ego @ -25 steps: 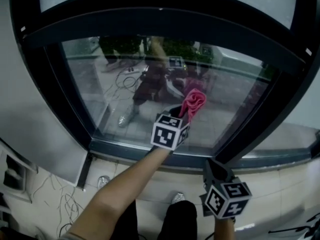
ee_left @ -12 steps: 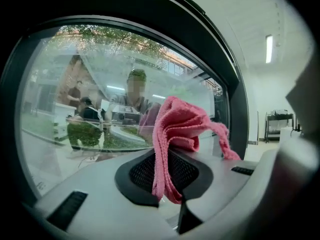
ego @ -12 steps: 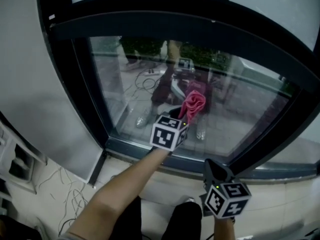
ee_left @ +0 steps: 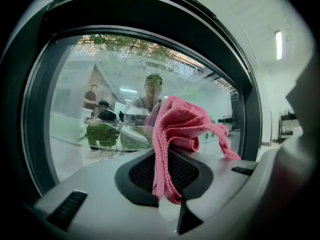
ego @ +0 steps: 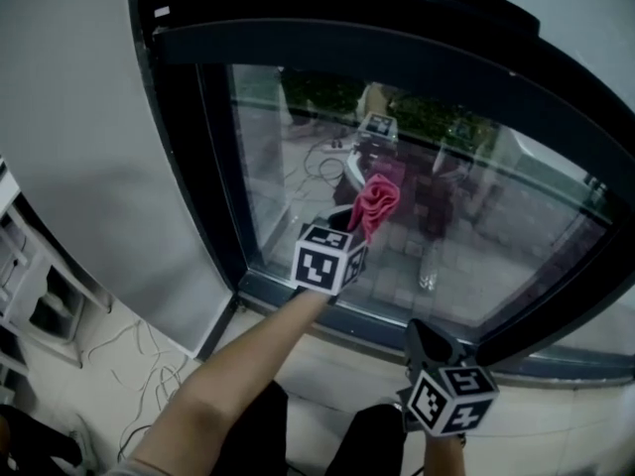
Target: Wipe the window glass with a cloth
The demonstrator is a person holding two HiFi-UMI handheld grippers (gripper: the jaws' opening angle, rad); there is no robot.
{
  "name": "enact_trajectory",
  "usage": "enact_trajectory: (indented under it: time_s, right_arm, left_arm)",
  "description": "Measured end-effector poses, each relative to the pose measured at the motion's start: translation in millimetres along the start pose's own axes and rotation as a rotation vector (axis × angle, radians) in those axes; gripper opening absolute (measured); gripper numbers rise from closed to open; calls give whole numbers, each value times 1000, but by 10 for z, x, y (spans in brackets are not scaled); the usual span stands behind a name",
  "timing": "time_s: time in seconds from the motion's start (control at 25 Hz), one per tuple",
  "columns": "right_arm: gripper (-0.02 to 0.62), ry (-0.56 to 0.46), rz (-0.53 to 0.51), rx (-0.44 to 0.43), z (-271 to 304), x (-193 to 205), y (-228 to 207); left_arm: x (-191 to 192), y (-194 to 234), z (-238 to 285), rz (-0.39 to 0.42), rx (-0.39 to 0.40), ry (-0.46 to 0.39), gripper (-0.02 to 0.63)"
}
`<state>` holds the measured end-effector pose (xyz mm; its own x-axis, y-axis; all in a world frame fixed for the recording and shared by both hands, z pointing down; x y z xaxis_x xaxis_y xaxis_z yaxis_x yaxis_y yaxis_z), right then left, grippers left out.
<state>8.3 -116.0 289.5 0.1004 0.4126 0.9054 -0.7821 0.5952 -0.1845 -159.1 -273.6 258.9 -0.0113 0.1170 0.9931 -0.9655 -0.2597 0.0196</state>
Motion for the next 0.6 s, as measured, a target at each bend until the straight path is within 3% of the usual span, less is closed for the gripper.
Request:
enact_trajectory:
  time_s: [0.6]
  right_arm:
    - [-8, 39, -27, -119, 633, 24, 682]
  left_arm:
    - [44, 1452, -574, -39, -222, -9, 52]
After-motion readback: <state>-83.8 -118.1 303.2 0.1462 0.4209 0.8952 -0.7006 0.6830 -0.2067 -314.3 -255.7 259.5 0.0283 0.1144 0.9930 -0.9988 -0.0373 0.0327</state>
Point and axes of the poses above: the fingertips, and each gripper's own axes: z forward along the fingers, y to its left, x out of its underside, the point moved 2 cm from there along -z, backward along the fingers, and after that the axes turned 2 degrees about z, right-handed, at the moved point
